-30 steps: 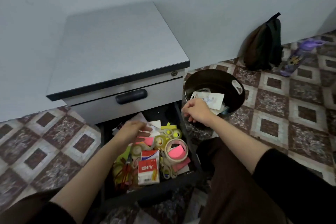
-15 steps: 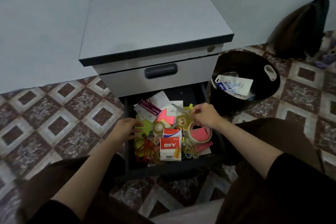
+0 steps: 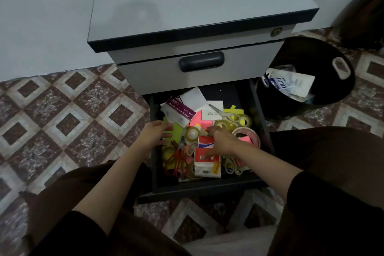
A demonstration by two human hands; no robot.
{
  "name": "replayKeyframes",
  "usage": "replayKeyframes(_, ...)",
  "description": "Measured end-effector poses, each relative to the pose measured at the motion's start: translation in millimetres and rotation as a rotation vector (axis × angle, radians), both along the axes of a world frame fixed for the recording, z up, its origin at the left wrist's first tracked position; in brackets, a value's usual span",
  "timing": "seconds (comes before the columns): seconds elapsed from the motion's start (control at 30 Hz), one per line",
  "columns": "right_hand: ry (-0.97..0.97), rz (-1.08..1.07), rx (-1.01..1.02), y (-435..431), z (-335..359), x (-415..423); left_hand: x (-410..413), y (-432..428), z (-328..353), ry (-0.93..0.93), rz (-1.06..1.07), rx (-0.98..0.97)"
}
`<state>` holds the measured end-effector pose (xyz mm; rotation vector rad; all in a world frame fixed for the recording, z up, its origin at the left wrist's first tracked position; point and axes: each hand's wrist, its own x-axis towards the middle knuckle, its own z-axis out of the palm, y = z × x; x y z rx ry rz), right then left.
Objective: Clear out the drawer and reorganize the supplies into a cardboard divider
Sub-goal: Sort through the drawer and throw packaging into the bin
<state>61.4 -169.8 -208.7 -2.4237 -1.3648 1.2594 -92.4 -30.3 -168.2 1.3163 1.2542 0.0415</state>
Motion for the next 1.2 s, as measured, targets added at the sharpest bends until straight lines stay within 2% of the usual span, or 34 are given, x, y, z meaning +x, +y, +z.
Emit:
replayKeyframes(0.27,-0.408,0.248,-0.078,2,-22,-23,4,8,-10,0.005,-0.01,-0.011)
replayKeyframes(0.47,-0.372,0.136,0.051,-3,-25,-19,19,12,-13,0.013,-0.025,-0.022)
replayKeyframes(0.57,-0.291,0.088,0.087,-2,-19,-14,24,14,-18,0.022,-0.047,-0.016)
replayKeyframes(0.67,-0.075,-0.03,0.032,2,-15,-1,29,17,-22,0.026,-0.07,-0.01)
replayKeyframes(0.77,0.153,-0.369,0.114,11,-14,25,35,24,-25,0.014,-0.057,-0.004)
replayKeyframes(0.83,0.184,-0.612,0.223,19,-9,45,39,31,-24,-0.005,-0.027,0.001)
replayKeyframes(0.9,0.176,-0.767,0.261,24,-2,62,43,37,-25,-0.006,-0.013,0.023)
replayKeyframes(1.03,0.2,-0.783,0.236,25,0,81,45,38,-40,0.087,-0.105,0.156)
replayKeyframes(1.13,0.267,-0.733,0.18,20,-5,86,50,35,-48,0.237,-0.33,0.403)
replayKeyframes(1.2,0.302,-0.716,0.185,19,-8,84,58,38,-56,0.26,-0.497,0.556)
